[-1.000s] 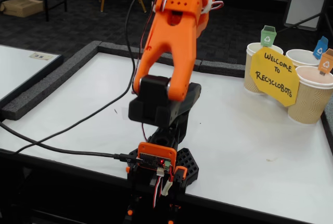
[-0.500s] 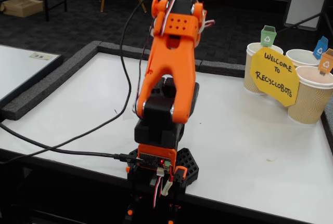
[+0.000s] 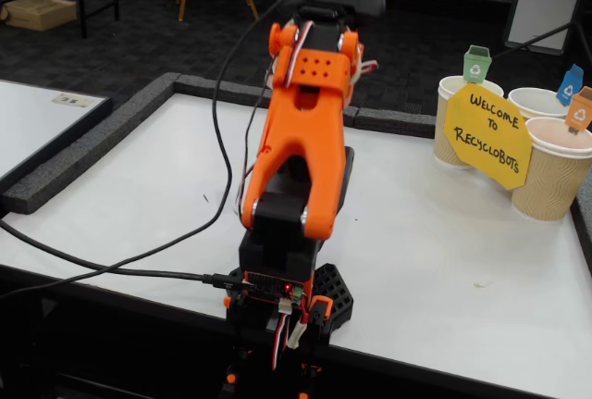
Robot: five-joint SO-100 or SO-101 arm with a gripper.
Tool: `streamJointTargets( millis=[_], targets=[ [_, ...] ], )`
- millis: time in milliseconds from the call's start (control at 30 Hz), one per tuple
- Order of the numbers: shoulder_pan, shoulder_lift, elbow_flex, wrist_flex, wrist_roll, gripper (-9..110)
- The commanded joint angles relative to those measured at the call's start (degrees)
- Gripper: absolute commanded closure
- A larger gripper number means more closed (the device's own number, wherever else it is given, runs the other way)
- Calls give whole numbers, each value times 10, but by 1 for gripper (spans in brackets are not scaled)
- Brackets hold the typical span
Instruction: Sort rubbish by color.
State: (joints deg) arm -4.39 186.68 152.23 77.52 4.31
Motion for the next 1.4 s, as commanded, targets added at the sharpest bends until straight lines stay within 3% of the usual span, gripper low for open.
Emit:
streamJointTargets(
  millis=[0, 733, 1367],
  targets=[
    [29, 15, 21, -27, -8, 101],
    [72, 17, 202, -80, -8, 101],
    [90, 17, 205, -77, -5, 101]
  ],
)
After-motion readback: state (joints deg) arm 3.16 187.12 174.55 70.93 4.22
